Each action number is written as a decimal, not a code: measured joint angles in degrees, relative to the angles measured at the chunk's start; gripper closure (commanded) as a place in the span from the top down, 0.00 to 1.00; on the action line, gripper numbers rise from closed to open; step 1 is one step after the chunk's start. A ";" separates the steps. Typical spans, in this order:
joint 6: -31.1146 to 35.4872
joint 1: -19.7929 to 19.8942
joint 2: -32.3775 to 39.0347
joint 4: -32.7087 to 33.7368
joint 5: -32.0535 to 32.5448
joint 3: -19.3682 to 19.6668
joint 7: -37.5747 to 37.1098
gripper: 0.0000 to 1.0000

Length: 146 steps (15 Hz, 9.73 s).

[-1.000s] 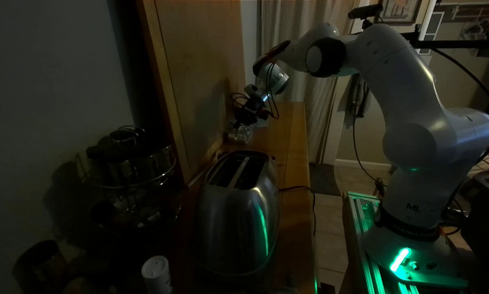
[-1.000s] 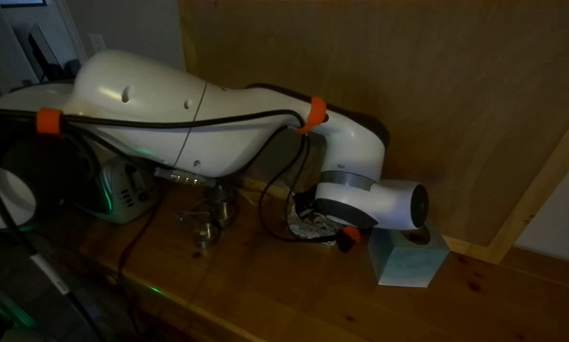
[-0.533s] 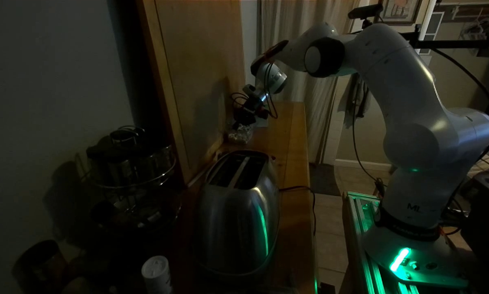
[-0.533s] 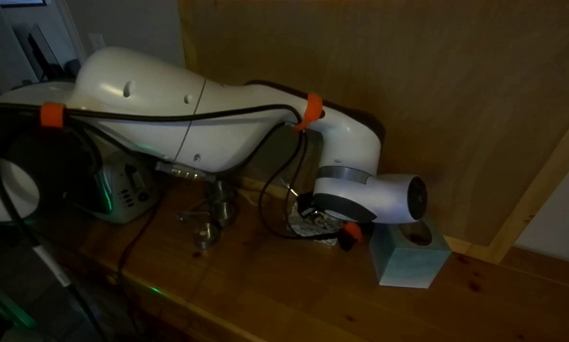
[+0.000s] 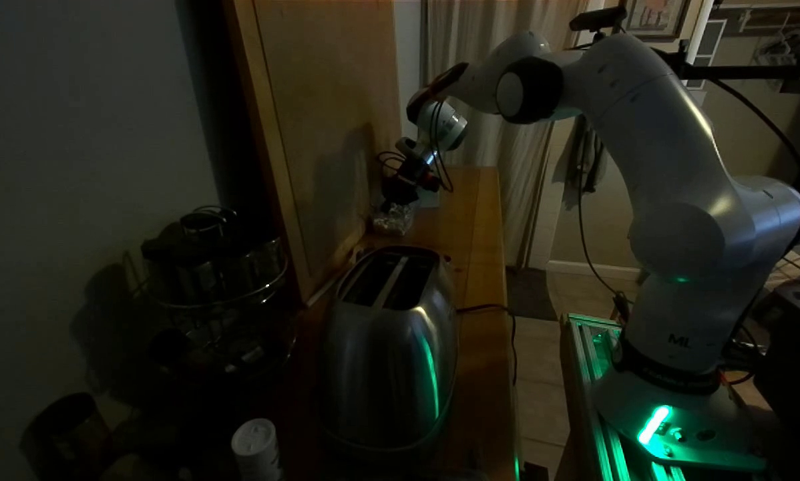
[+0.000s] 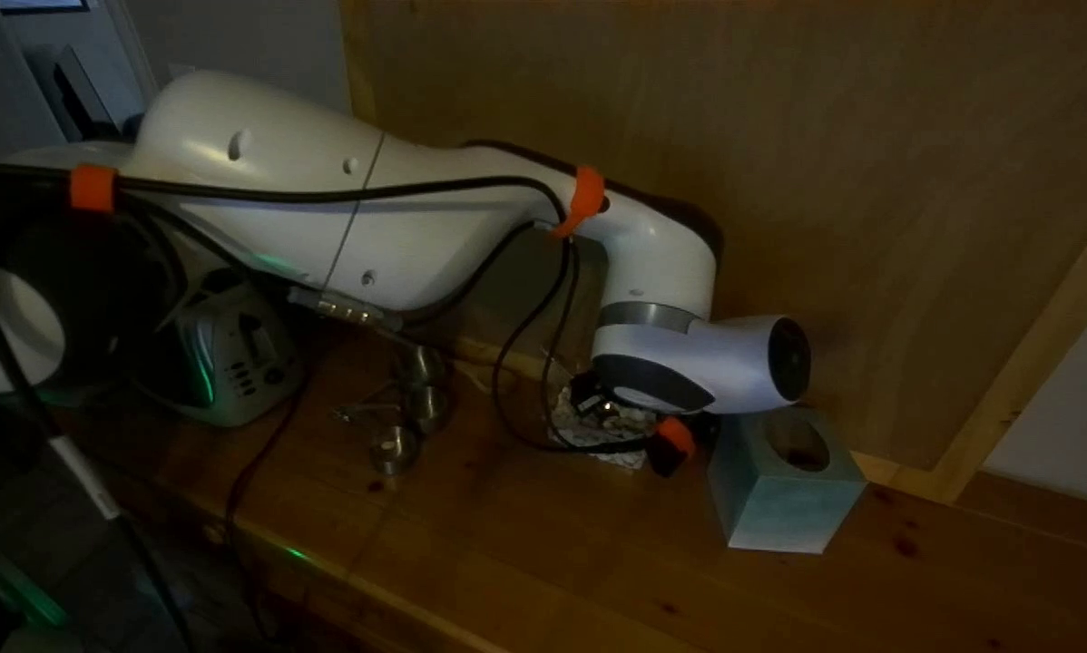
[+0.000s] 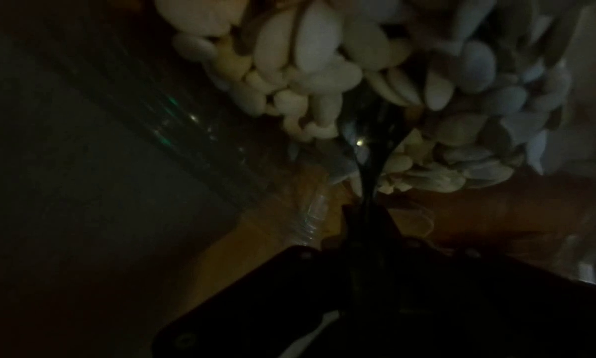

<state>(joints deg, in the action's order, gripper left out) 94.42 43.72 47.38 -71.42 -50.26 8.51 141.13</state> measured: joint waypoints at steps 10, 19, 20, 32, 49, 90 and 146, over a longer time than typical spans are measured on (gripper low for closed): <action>5.36 -4.34 -5.77 -7.31 4.70 2.32 1.64 0.02; 8.63 -5.87 -12.06 -13.27 9.50 1.95 5.41 0.02; 8.61 -6.05 -12.89 -13.88 10.21 1.90 5.41 0.02; 9.35 -10.96 -23.85 -27.58 15.49 2.31 3.32 0.07; 16.42 -16.29 -27.65 -38.47 15.58 2.77 2.76 0.02; 23.49 -23.05 -41.63 -56.21 21.25 4.69 -3.03 0.02; -6.02 -20.38 -34.84 -49.69 16.90 8.95 14.32 0.02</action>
<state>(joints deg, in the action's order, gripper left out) 88.40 23.35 12.54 -121.11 -33.36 17.46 155.45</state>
